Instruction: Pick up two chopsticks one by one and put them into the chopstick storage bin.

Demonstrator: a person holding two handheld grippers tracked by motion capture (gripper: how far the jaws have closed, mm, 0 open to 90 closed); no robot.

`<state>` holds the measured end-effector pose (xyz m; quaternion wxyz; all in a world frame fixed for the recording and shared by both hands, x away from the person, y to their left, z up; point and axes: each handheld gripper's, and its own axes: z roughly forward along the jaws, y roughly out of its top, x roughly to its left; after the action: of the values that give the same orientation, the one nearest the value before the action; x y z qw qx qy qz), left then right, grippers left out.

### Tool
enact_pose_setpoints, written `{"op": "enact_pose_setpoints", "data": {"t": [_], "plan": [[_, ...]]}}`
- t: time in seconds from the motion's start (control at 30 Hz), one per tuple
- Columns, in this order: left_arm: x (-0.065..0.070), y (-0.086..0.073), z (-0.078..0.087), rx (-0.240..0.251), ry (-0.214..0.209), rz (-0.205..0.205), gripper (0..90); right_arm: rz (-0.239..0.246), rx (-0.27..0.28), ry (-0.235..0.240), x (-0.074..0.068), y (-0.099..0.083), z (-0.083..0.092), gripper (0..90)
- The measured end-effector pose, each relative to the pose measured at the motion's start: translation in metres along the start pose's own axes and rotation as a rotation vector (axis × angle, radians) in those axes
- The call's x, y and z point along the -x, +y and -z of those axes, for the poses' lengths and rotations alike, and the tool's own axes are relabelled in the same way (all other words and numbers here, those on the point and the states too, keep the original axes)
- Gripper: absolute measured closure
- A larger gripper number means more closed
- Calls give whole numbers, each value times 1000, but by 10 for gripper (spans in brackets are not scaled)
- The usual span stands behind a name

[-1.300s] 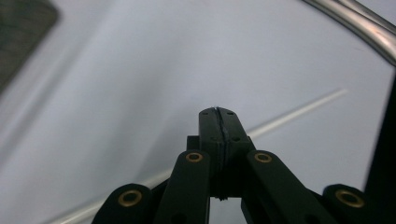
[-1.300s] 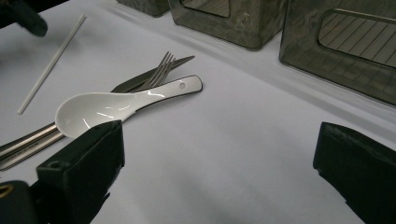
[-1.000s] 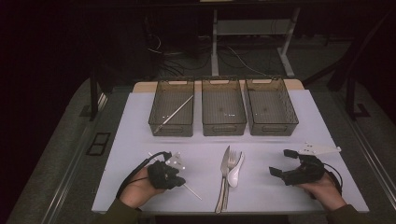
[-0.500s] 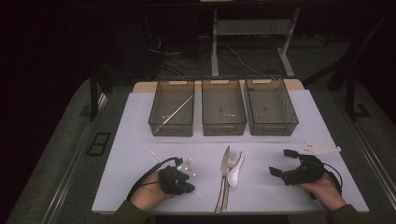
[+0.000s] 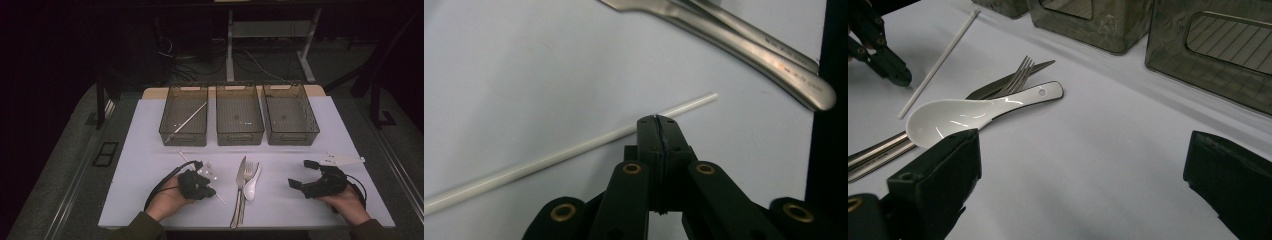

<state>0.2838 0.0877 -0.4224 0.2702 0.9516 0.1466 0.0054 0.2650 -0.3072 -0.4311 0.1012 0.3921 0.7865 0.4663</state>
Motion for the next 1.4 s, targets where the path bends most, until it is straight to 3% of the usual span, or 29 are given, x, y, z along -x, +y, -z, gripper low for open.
{"op": "enact_pose_setpoints", "data": {"t": [0.17, 0.37, 0.43, 0.6, 0.73, 0.9, 1.03, 1.4], "plan": [[-21, 3, 10, 29, 79, 21, 890, 3, -2, -1, -1, 0, -1, 18], [-57, 2, 19, 38, 185, 87, 889, 1, -3, 0, 0, 0, -1, 18], [-66, 1, 20, 42, 192, 92, 884, -1, -2, 1, 0, 0, 0, 18], [-81, -2, 22, -14, 181, 69, 781, -6, -1, -1, 1, 0, 0, 18], [-92, 1, 22, -43, 216, 75, 772, -3, -3, 0, 1, 0, 0, 19], [-110, 3, 22, -60, 279, 105, 874, -5, -2, -1, 1, 0, -1, 18], [-118, 1, 18, -84, 330, 106, 889, -8, -2, -1, 1, 0, 0, 18], [-123, -6, 14, -152, 360, 103, 890, -7, -1, 0, 1, 0, 0, 18]]}}
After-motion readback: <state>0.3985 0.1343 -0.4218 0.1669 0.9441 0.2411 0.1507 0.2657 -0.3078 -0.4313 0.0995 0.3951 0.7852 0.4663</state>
